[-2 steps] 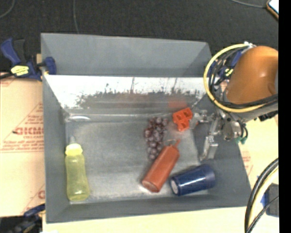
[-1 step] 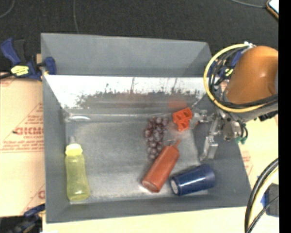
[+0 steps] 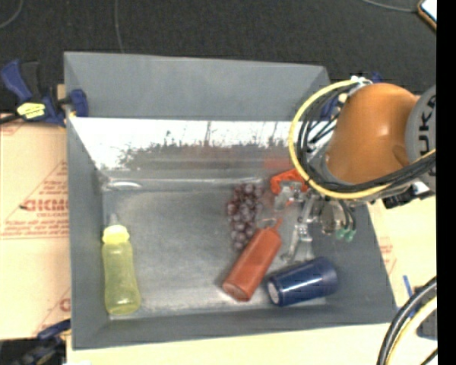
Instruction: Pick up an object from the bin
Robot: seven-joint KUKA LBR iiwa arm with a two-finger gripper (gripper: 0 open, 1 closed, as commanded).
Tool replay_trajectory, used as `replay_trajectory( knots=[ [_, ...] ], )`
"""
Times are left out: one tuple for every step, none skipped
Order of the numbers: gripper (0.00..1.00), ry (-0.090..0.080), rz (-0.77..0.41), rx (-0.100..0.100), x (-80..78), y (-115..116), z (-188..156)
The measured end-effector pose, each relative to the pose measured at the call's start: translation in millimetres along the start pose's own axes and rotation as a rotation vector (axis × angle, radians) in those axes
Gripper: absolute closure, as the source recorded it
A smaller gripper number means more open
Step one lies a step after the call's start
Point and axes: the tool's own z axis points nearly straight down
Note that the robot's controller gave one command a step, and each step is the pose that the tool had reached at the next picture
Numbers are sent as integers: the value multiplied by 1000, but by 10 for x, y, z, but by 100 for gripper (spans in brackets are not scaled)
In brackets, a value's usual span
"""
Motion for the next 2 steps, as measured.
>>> replay_trajectory(
  knots=[
    [0, 2, -199, 3, 89, 58, 710],
    [0, -3, 12, 2, 365, 285, 771]
  ],
)
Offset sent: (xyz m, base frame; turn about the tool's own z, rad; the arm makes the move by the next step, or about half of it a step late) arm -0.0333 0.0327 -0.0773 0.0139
